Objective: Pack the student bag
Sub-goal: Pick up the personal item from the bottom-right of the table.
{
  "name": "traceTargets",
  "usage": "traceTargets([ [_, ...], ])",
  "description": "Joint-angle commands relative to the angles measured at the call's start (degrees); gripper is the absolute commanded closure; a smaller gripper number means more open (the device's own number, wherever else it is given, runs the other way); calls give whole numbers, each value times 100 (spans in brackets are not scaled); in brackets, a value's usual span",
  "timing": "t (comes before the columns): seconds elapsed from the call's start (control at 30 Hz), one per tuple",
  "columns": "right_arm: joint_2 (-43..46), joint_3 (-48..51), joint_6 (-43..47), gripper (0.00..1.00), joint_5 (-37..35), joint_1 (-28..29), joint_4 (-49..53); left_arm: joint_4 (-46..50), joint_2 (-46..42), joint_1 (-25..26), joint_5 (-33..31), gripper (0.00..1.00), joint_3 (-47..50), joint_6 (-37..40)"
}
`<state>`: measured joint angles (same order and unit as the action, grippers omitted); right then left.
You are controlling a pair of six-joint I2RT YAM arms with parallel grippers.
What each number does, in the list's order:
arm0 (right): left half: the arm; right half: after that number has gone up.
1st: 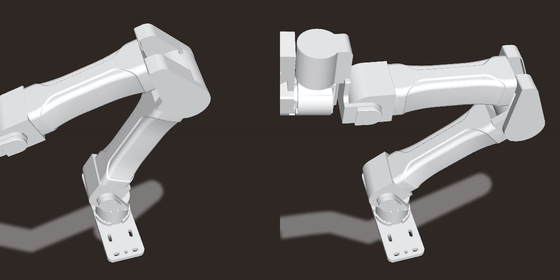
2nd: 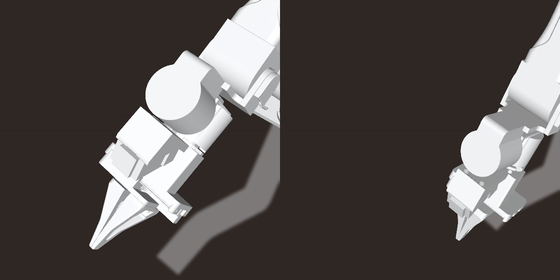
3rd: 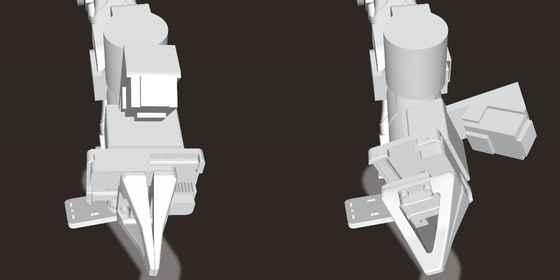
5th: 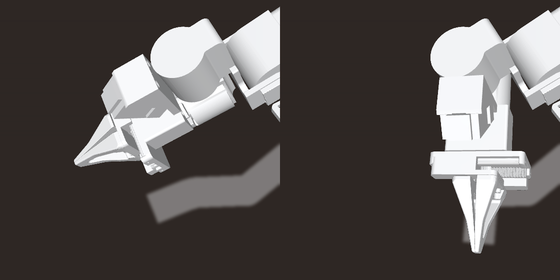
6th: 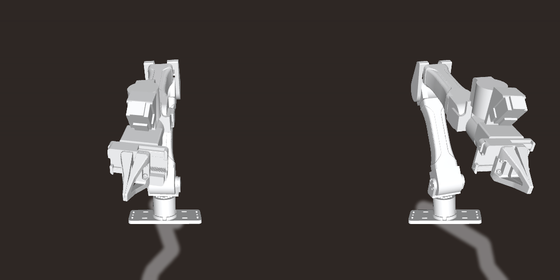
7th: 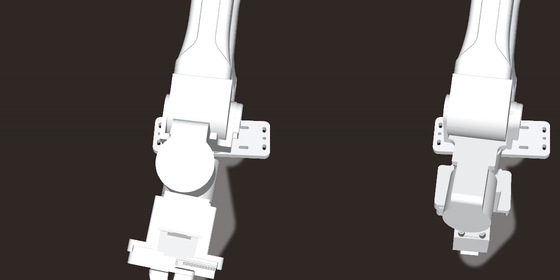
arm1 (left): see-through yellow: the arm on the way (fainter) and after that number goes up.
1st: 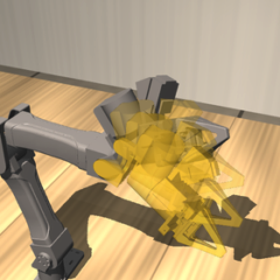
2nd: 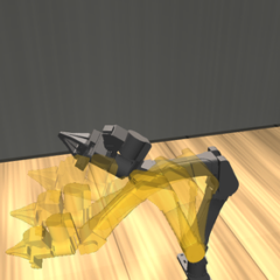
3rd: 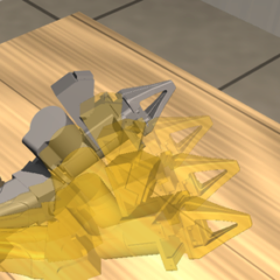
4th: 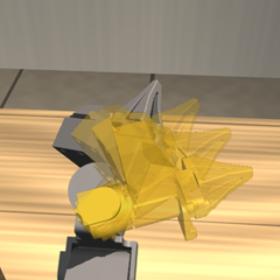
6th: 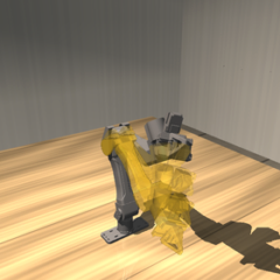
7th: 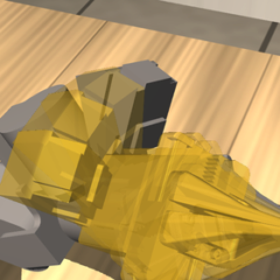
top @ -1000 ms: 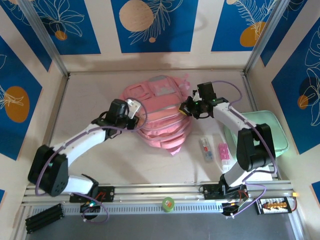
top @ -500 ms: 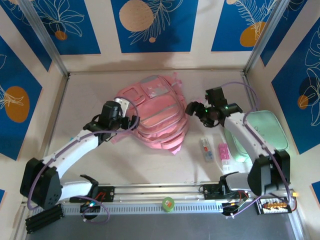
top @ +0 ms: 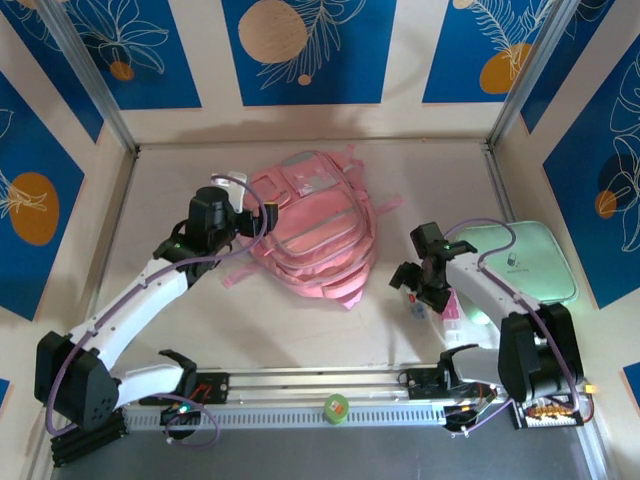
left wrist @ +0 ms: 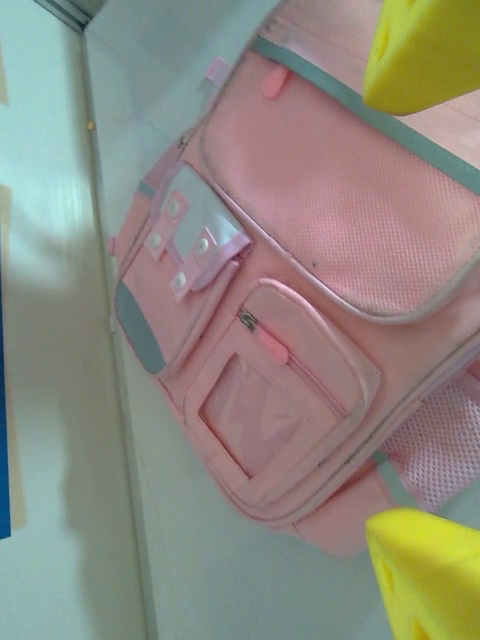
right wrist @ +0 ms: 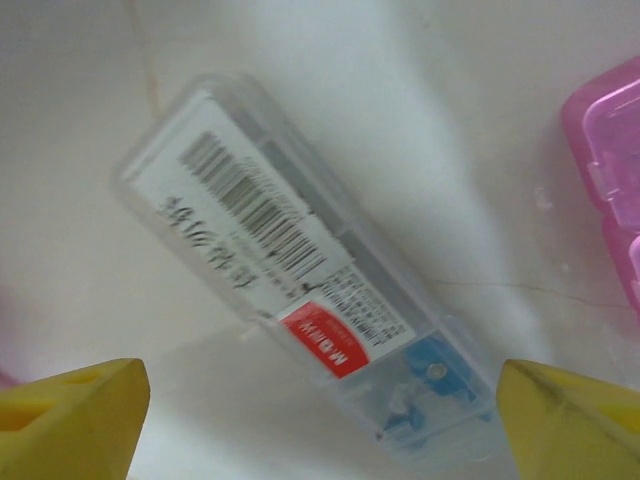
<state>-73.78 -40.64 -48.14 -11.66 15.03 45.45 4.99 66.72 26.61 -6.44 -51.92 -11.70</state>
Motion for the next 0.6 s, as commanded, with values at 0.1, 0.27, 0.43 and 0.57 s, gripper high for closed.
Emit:
traceTargets([
  [0.1,-585,-115,-172,11,-258,447,26,-249,82,-75,202,0,-114,-135],
  [0.27,-770,-200,-404,19,-292,848,-14,-229,164,-73,228,0,-165,-136],
  [0.43,-864,-207,-486,35,-478,929,-42,-210,293,-73,479,0,-278,-95],
  [0.57,-805,-147,-450,38,-446,805,-124,-195,374,-70,663,0,-337,-62],
])
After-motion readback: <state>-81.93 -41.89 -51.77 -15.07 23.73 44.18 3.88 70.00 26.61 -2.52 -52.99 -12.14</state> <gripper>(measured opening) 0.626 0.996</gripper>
